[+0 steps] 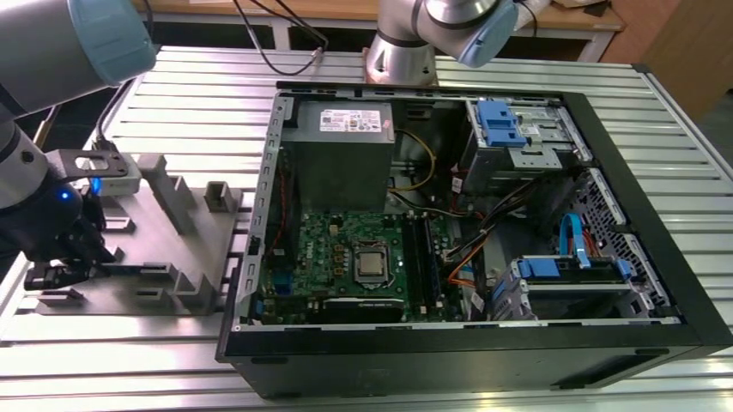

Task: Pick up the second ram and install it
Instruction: 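Pick up the second ram and move it above second insertion slot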

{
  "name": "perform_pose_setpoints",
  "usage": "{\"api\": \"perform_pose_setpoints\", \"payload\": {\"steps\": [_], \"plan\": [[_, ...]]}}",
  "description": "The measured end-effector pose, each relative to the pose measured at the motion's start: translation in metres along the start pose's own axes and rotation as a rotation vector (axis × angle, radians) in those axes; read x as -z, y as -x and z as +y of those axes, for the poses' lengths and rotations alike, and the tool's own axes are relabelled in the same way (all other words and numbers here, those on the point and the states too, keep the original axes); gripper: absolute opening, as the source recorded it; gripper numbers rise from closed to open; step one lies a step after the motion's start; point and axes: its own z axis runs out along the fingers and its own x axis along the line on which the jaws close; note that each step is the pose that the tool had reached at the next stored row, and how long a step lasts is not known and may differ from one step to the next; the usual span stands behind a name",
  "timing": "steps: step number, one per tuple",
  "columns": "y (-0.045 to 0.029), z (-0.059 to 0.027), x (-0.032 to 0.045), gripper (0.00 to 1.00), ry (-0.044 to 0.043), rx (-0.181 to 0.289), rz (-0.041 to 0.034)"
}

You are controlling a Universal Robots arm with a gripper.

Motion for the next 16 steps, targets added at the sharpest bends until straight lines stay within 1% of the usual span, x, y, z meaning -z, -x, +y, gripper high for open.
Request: {"api": "perform_pose_setpoints", "payload": {"steps": [5, 13, 14, 16], "plan": [[-0.0004, -0.0063, 0.0002, 0.24, 0.0003, 0.000, 0.0001], [-0.0003, -0.0063, 0.0002, 0.24, 0.0003, 0.000, 0.0001], [-0.0003, -0.0063, 0.0002, 0.23, 0.0003, 0.000, 0.0001], [-0.0003, -0.0063, 0.0002, 0.23, 0.0003, 0.000, 0.0001]]}}
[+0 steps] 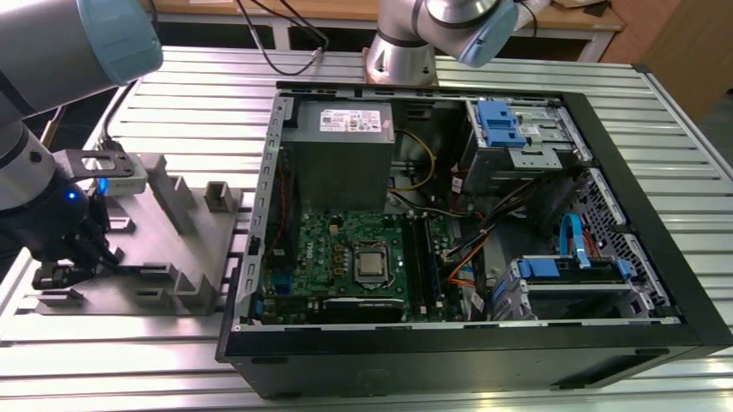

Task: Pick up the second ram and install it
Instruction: 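Pick up the second ram and move it above second insertion slot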

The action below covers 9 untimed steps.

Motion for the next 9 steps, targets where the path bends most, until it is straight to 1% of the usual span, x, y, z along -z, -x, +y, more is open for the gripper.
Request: {"api": "perform_pose_setpoints", "payload": {"steps": [1, 9], "plan": [[0.0000, 0.0000, 0.0000, 0.16, 0.0000, 0.000, 0.0000], [0.0000, -0.0001, 0.0000, 0.16, 0.0000, 0.000, 0.0000]]}}
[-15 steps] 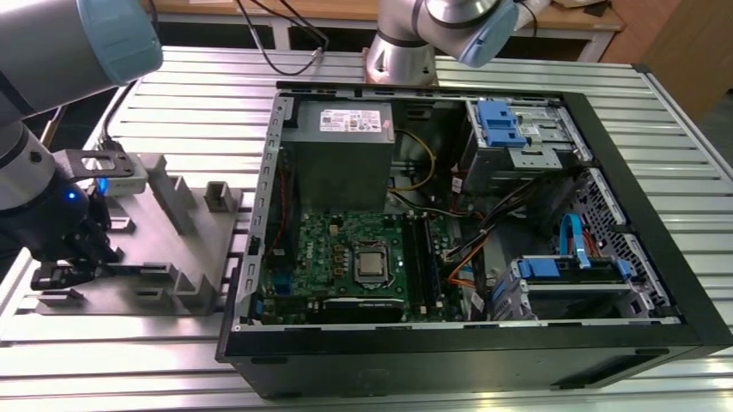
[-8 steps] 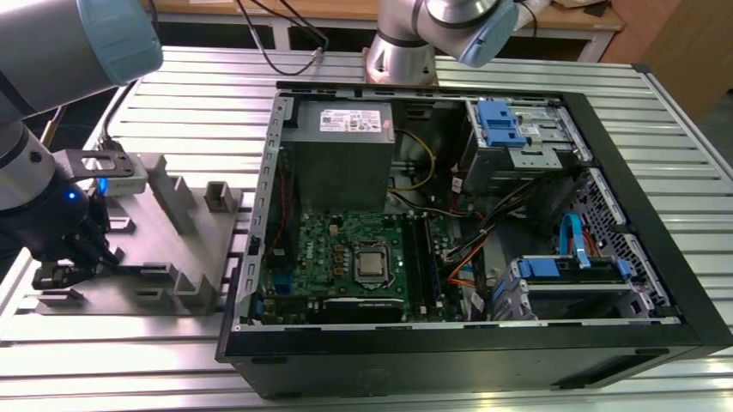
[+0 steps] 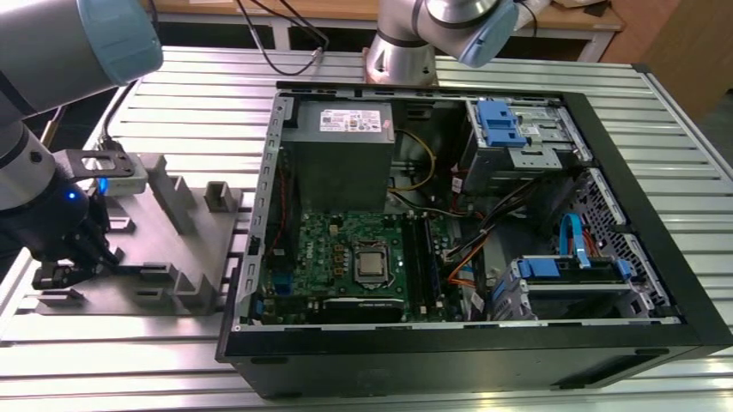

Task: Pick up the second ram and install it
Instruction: 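Pick up the second ram and move it above second insertion slot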

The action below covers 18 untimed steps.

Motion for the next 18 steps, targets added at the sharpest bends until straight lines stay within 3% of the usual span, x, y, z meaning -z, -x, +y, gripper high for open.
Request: {"api": "perform_pose_setpoints", "payload": {"steps": [5, 6, 18], "plan": [[0.0000, -0.0001, 0.0000, 0.15, 0.0001, 0.000, 0.0001], [0.0000, -0.0001, 0.0000, 0.08, 0.0001, 0.000, 0.0001], [0.0000, -0.0001, 0.0000, 0.08, 0.0000, 0.000, 0.0000]]}}
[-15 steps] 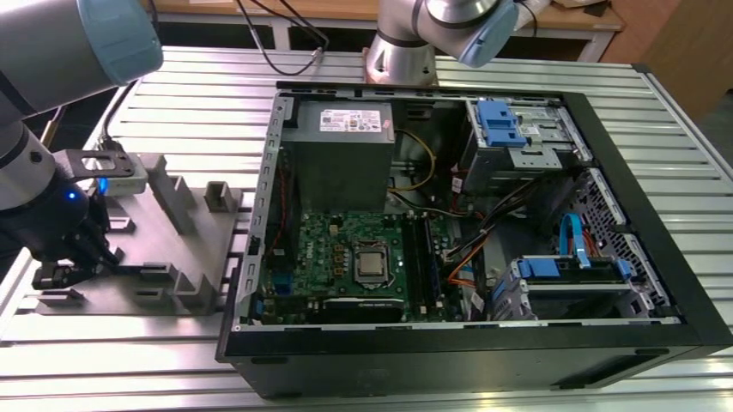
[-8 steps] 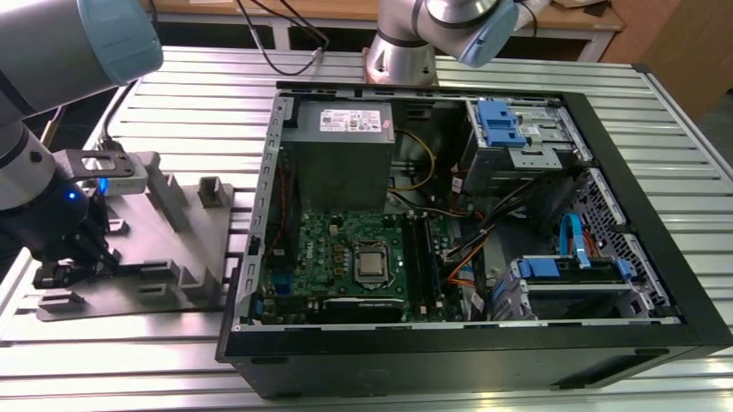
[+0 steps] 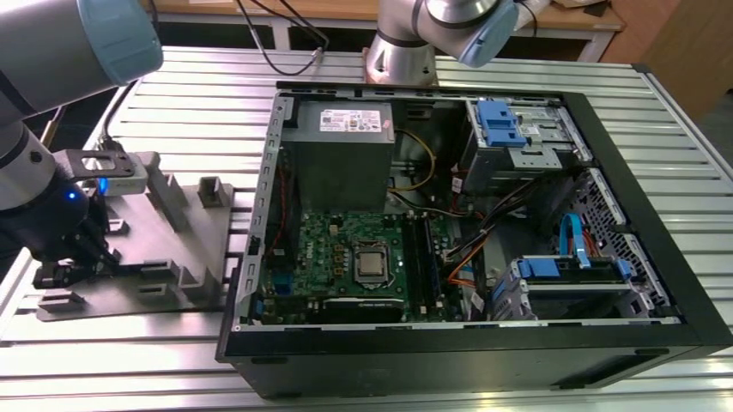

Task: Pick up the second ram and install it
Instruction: 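Pick up the second ram and move it above second insertion slot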

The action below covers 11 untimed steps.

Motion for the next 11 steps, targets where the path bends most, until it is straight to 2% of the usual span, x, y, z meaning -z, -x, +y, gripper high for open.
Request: {"api": "perform_pose_setpoints", "payload": {"steps": [1, 6, 11], "plan": [[0.0000, 0.0000, 0.0000, 0.08, -0.0002, -0.005, -0.0001], [-0.0001, -0.0001, -0.0007, 0.08, -0.0044, -0.091, -0.0024], [-0.0001, -0.0001, -0.0008, 0.08, -0.0050, -0.101, -0.0027]]}}
